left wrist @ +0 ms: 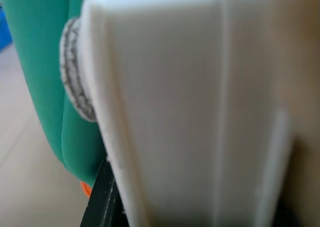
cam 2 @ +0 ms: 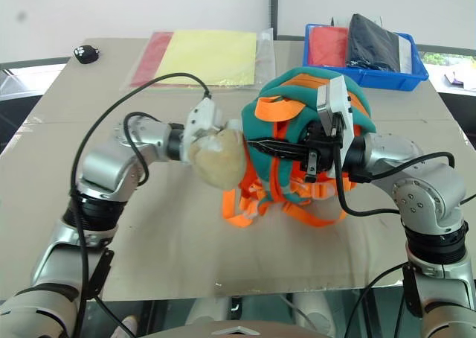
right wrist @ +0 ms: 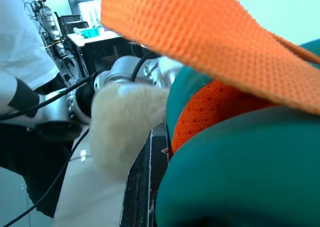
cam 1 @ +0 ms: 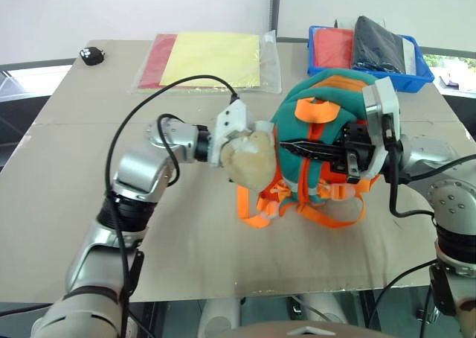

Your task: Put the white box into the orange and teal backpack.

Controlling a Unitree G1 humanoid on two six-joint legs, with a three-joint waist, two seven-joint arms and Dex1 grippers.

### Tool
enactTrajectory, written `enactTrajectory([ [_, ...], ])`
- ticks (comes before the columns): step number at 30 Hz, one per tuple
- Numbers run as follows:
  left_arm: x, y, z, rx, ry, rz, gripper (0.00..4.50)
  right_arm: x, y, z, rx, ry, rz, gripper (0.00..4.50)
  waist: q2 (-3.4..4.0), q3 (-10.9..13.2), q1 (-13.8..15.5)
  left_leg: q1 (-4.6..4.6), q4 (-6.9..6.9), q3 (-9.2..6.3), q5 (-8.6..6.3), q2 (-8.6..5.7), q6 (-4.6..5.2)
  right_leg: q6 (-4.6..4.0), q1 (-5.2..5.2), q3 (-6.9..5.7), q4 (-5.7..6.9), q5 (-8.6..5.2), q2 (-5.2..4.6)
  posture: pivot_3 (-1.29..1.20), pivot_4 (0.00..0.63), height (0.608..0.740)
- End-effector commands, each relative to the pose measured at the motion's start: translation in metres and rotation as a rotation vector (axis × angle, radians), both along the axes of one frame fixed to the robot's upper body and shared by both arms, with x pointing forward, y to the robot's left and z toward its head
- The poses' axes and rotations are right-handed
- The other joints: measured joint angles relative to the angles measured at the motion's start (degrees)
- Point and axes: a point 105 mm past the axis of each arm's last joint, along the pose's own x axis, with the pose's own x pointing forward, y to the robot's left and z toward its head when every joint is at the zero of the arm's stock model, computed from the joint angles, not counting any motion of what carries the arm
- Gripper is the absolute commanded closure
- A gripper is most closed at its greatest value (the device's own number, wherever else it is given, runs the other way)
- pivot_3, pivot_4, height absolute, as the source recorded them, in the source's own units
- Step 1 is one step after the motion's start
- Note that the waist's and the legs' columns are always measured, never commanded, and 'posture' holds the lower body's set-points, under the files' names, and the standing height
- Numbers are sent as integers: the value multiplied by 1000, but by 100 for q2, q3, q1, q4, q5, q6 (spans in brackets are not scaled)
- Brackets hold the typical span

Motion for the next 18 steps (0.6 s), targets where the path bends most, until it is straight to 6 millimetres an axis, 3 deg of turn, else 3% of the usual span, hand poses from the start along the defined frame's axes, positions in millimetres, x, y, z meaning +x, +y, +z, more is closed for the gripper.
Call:
enactTrajectory([
  [1, -4, -31, -7, 11, -51, -89, 3374, 11, -16, 12, 28, -39, -120, 4421, 0, 0, 52, 1, 4, 0, 0, 0, 0, 0, 3, -1, 1, 0, -2, 0, 150, 740],
  [5, 1, -75, -8, -40, -72, -93, 3374, 5, -8, 12, 38, -37, -99, 4421, -1, 0, 183, -3, 32, 0, 0, -12, 1, 6, 20, 4, -3, 3, -6, 0, 150, 740],
  [8, 8, -86, -4, -89, -89, -38, 1885, 7, -9, 10, 38, -32, -133, 4500, -1, 0, 185, -3, 41, -1, 1, -16, 3, 15, 24, 12, -2, 9, -5, 0, 150, 740],
  [10, 11, -74, 11, -159, -75, 11, 1029, 11, -14, 7, 30, -36, -168, 4500, 0, -1, 175, 0, 39, -1, 1, -15, 3, 15, 23, 15, 3, 9, -3, 0, 150, 740],
  [12, 11, -42, 24, -197, -26, 64, 144, 21, -22, 5, 22, -68, -251, 4500, 0, -1, 141, -1, 31, -7, 1, -12, 2, 15, 17, 12, 7, 9, 2, 0, 150, 740],
  [14, 7, -13, 33, -229, 50, 108, 32, 26, -27, 2, 9, -95, -292, 4500, 1, 0, 43, -2, 27, -9, 1, -7, 2, 13, 10, 13, 13, 8, 7, 0, 150, 740],
  [18, -25, 41, 35, -276, 340, 127, 32, 17, -25, -11, -13, -92, -260, 4500, 3, 1, -71, -2, 12, -14, 1, -2, 1, 9, 6, 11, 6, 4, 9, 0, 150, 740],
])
